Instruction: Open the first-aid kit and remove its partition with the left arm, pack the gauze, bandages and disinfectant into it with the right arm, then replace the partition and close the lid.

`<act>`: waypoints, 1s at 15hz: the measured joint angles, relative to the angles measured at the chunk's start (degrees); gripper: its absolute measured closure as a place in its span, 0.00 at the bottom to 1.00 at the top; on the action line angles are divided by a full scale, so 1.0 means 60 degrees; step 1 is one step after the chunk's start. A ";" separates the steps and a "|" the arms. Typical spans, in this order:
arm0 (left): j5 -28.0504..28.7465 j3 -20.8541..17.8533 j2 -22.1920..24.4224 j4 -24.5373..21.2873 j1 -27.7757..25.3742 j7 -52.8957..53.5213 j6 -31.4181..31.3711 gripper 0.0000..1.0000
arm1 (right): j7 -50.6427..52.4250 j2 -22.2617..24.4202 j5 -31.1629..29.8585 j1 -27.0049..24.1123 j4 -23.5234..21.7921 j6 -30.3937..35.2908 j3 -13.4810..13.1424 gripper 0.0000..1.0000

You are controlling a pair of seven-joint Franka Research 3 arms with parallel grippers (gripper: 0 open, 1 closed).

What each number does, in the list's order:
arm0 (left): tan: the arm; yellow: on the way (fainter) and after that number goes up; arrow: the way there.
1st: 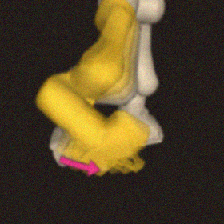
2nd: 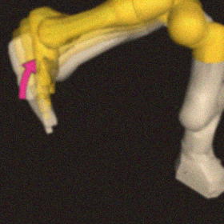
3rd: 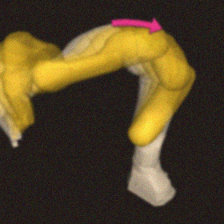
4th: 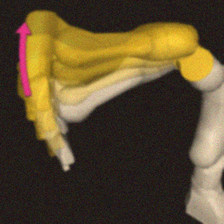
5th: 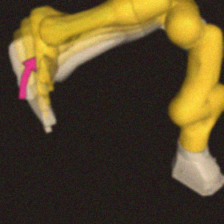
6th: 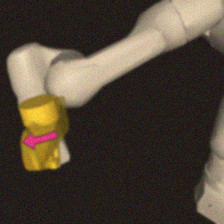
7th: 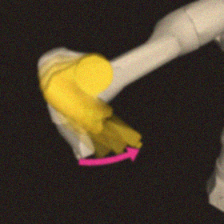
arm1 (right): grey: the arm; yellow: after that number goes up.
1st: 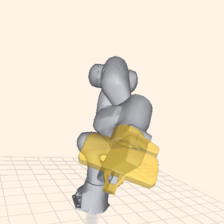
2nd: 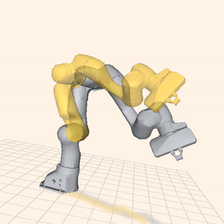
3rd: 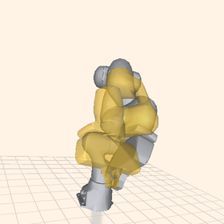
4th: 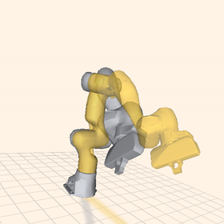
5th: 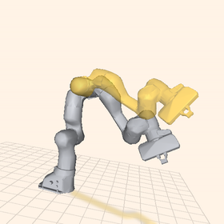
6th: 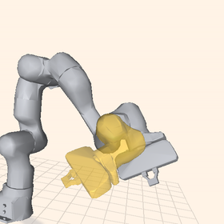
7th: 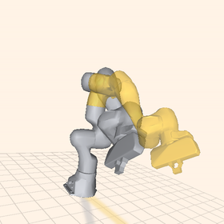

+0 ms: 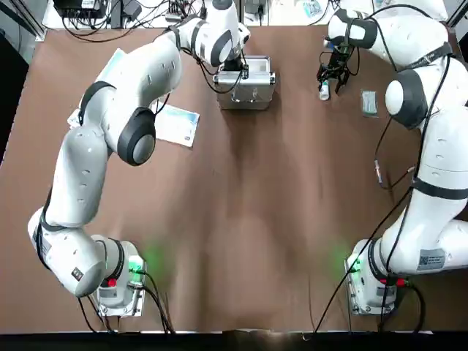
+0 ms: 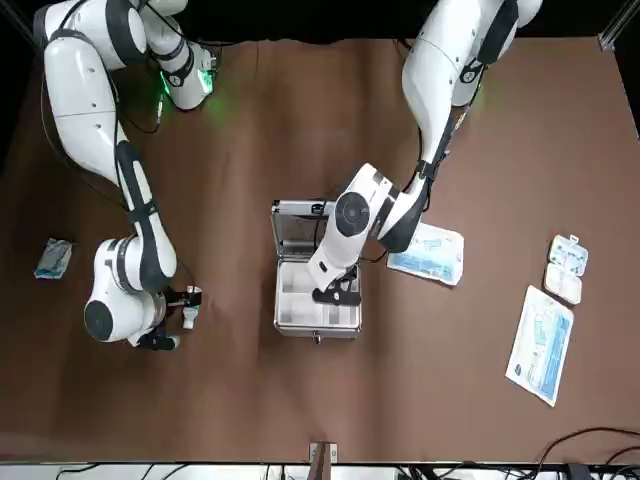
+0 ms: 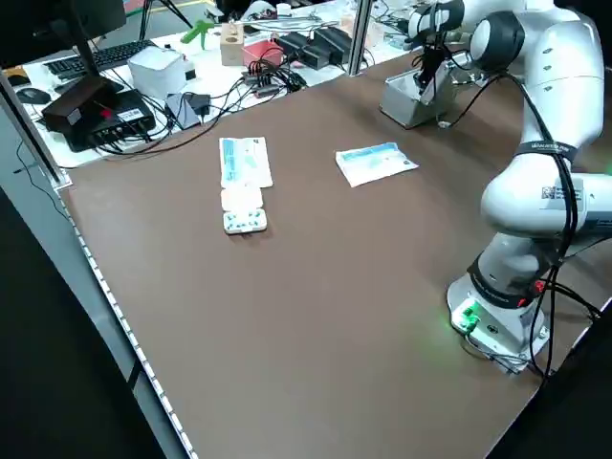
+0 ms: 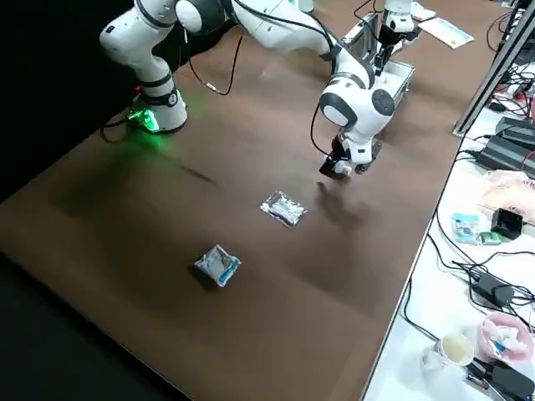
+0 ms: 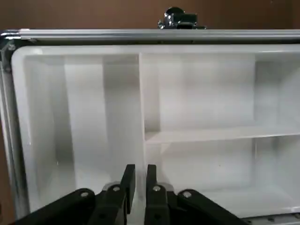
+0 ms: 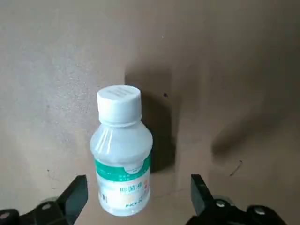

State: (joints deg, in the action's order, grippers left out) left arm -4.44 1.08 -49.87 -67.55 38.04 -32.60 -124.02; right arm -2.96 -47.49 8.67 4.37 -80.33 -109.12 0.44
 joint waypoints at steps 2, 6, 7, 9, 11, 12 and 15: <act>0.0000 -0.0001 0.0000 0.0002 0.0012 0.0000 -0.0002 0.84 | -0.0023 -0.0119 0.0013 0.0019 -0.0002 -0.0001 0.0003 0.04; 0.0000 -0.0001 0.0000 0.0011 0.0085 0.0000 -0.0081 0.88 | -0.0096 -0.0252 0.0021 0.0066 -0.0003 -0.0008 0.0010 0.09; 0.0000 -0.0003 0.0000 0.0011 0.0090 0.0000 -0.0086 0.88 | -0.0121 -0.0254 0.0023 0.0083 -0.0002 -0.0014 0.0011 0.10; 0.0012 -0.0021 0.0000 0.0011 0.0104 0.0000 -0.0086 0.89 | -0.0223 -0.0254 0.0033 0.0103 0.0011 -0.0013 0.0011 0.19; 0.0014 -0.0064 0.0000 0.0012 0.0131 0.0000 -0.0089 0.90 | -0.0279 -0.0253 0.0035 0.0116 0.0017 -0.0010 0.0014 0.22; 0.0021 -0.0116 0.0000 0.0013 0.0165 0.0000 -0.0090 0.92 | -0.0321 -0.0253 0.0036 0.0127 0.0018 -0.0008 0.0015 0.30; 0.0026 -0.0295 0.0001 0.0032 0.0292 -0.0054 -0.0074 0.95 | -0.0382 -0.0253 0.0041 0.0147 0.0042 -0.0005 0.0017 0.39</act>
State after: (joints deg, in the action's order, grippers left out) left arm -4.28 -0.69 -49.87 -67.35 39.79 -32.92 -124.46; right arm -5.25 -49.01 8.91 5.25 -80.07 -109.15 0.54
